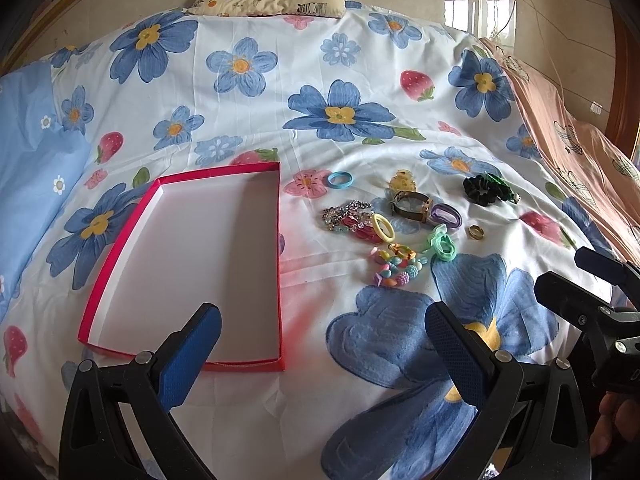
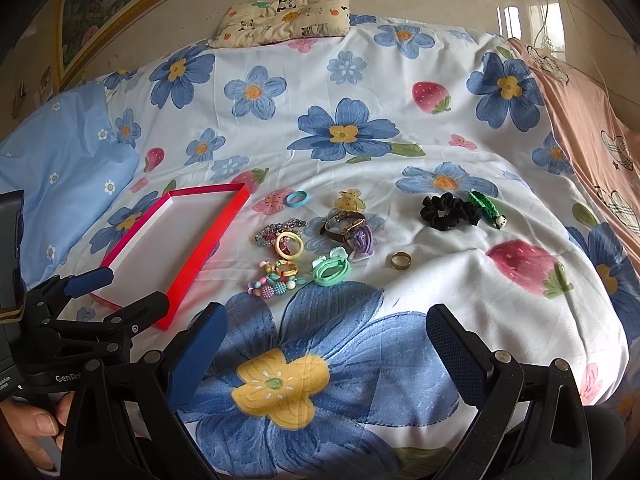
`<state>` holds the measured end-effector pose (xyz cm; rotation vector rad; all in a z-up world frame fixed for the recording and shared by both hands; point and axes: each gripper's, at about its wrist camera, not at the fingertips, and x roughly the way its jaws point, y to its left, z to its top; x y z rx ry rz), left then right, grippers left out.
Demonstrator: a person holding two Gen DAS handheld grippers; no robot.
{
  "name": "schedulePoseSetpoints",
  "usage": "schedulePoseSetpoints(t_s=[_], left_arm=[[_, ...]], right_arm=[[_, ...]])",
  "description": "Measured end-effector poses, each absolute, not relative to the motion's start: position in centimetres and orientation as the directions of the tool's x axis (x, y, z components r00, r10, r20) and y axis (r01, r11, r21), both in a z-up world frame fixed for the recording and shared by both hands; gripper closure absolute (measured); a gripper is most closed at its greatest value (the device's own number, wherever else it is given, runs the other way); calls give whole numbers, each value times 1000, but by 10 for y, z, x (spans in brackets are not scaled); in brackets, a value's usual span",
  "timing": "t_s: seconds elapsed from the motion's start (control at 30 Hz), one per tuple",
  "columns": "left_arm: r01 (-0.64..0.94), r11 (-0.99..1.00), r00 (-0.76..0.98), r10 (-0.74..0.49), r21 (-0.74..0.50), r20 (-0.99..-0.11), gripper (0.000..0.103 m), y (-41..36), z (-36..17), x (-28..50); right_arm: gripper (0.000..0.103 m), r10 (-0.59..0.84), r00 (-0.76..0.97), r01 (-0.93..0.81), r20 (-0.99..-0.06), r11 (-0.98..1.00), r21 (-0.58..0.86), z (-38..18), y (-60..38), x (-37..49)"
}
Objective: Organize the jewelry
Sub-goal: 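Grasp the beaded bracelet with the left tool while the right tool grasps the green hair tie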
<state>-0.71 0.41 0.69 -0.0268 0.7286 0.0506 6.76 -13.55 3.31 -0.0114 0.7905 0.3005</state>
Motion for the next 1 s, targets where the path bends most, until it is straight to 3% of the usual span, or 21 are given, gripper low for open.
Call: schedulePoseSetpoints(t_s=[0.53, 0.73, 1.0], left_arm=[[28, 999, 703, -41, -30, -710, 5, 6, -4, 29], [79, 995, 665, -96, -58, -741, 19, 4, -14, 54], [122, 990, 627, -134, -73, -768, 29, 2, -27, 91]], right_arm=[[6, 274, 642, -273, -716, 954, 121, 26, -136, 83], [25, 284, 612, -259, -738, 954, 152, 19, -141, 102], [49, 324, 549, -247, -770, 943, 220, 1, -142, 136]])
